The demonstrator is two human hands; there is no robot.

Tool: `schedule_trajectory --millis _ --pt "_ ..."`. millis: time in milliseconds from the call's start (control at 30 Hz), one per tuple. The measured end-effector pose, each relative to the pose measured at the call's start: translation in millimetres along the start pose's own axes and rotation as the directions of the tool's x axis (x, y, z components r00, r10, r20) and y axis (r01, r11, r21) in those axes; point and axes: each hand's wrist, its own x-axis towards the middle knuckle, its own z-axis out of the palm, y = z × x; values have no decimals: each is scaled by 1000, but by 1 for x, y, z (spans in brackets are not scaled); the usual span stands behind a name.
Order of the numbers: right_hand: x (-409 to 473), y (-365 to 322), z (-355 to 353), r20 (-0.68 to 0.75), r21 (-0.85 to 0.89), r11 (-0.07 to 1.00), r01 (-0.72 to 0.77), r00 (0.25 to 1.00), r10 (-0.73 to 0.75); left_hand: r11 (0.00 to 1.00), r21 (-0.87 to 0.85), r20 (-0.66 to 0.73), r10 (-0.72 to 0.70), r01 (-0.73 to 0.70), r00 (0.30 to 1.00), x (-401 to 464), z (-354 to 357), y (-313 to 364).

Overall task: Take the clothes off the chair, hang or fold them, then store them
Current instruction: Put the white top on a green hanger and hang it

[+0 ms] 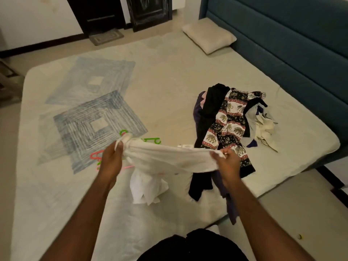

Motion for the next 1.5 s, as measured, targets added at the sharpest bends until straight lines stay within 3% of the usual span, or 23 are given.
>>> schedule_trajectory --millis 100,167,233,333,400,467,567,667,767,867,933,967,1067,1133,1200,1267,1333,1433,1500 --pt "10 -29 -10 58 -72 983 171 984 -167 945 -301 30 -128 131 991 4 -7 6" --pt "11 -45 -10 166 -188 937 295 950 -266 915 -371 73 -142 159 987 2 -6 16" --pt "15 -61 -14 200 -284 879 382 921 -336 967 -236 126 -69 98 990 5 -7 23" --pt "30 -86 -25 225 -369 784 499 867 -446 976 108 161 172 -191 972 15 -17 37" --pt "34 -104 -31 259 -453 707 543 839 -478 950 64 125 297 -306 947 23 -22 52" --pt "35 -125 -36 292 -473 676 565 824 -485 951 -71 85 307 -302 948 30 -28 70" --pt "31 -162 -44 296 -276 751 599 797 -527 953 -183 64 258 -243 964 39 -41 90" --pt "21 -192 -45 365 -30 889 456 833 -415 956 -217 39 213 -200 976 43 -53 113" --pt "10 -210 -38 496 -68 943 326 831 -252 940 -295 -27 172 -173 985 46 -60 137" --pt "0 -242 -52 658 32 966 257 722 -214 883 -435 -100 149 -178 984 47 -75 158" --pt "-9 -266 -64 765 115 966 231 600 -234 845 -499 -50 197 -195 979 40 -84 174" --pt "-11 -275 -63 787 68 963 261 579 -213 859 -475 -32 201 -192 979 40 -86 179" --pt "-12 -281 -40 774 -249 869 428 627 -87 946 -239 -102 202 -221 974 50 -89 177" --pt "-9 -283 -28 739 -225 883 411 663 -120 963 -164 -167 186 -214 968 61 -101 166" --pt "-7 -281 -23 685 -79 933 350 700 -205 961 -210 -188 143 -181 972 63 -116 148" --pt "-5 -266 -14 673 -63 940 335 710 -208 961 -244 -122 102 -129 987 53 -123 125" --pt "-5 -234 7 746 -211 908 362 660 -90 971 -232 -37 49 -56 998 36 -125 97" --pt "-11 -188 31 831 -448 821 353 503 237 985 -126 148 -99 118 984 2 -140 52" --pt "-16 -180 37 844 -482 832 273 400 358 958 -96 396 -214 272 893 -27 -160 40"
